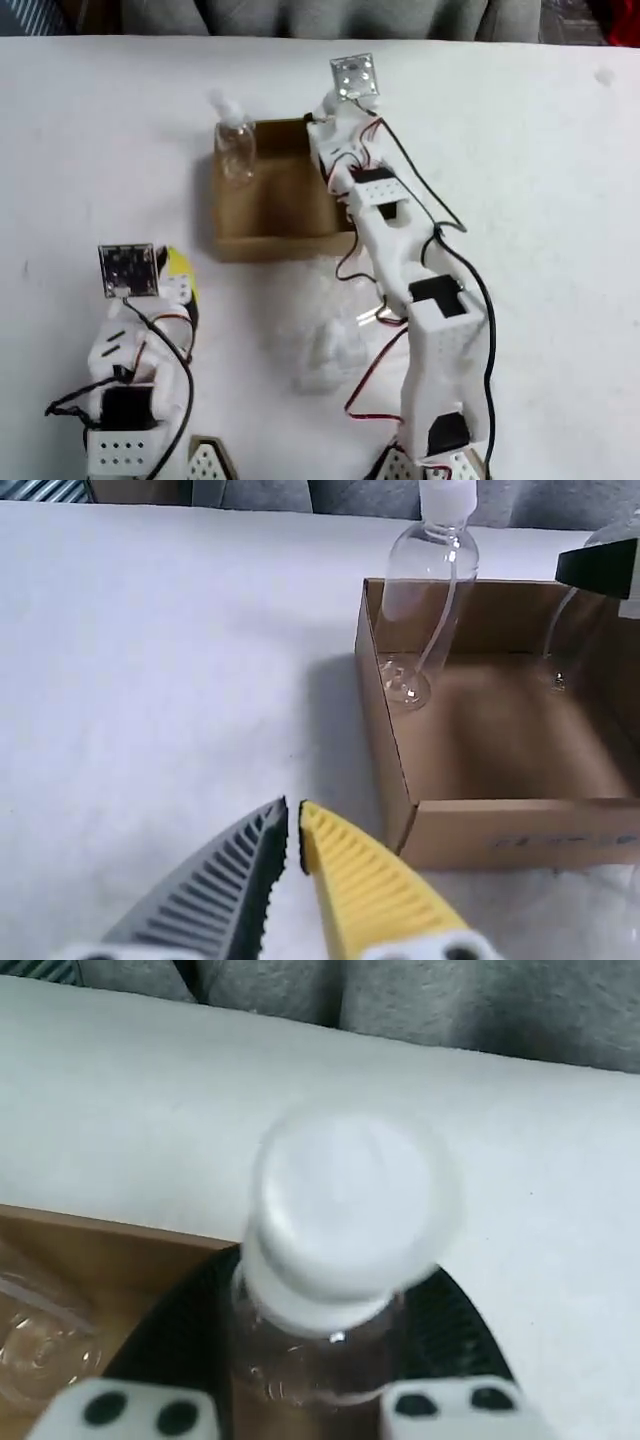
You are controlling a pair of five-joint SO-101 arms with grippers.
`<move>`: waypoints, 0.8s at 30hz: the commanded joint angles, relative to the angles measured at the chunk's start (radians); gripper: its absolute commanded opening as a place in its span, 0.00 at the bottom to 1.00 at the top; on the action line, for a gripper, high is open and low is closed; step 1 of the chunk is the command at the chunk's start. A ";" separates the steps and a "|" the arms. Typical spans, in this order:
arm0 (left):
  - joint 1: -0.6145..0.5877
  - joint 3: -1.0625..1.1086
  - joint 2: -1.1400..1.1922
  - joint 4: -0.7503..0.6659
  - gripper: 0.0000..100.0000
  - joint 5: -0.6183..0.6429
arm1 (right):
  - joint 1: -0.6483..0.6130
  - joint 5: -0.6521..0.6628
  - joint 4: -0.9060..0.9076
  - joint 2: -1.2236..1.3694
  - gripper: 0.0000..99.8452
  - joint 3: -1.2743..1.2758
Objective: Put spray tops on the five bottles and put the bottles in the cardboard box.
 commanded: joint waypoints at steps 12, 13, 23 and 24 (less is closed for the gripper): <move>-0.010 -0.003 -0.012 -0.006 0.02 -0.011 | 0.005 0.014 0.025 0.015 0.02 -0.031; -0.010 -0.003 -0.012 -0.006 0.02 -0.011 | 0.005 0.014 0.033 0.015 0.02 -0.031; -0.013 -0.003 -0.012 -0.006 0.02 -0.011 | 0.005 0.015 0.110 0.005 0.05 -0.038; -0.013 -0.003 -0.012 -0.006 0.02 -0.011 | 0.004 0.015 0.110 0.005 0.07 -0.035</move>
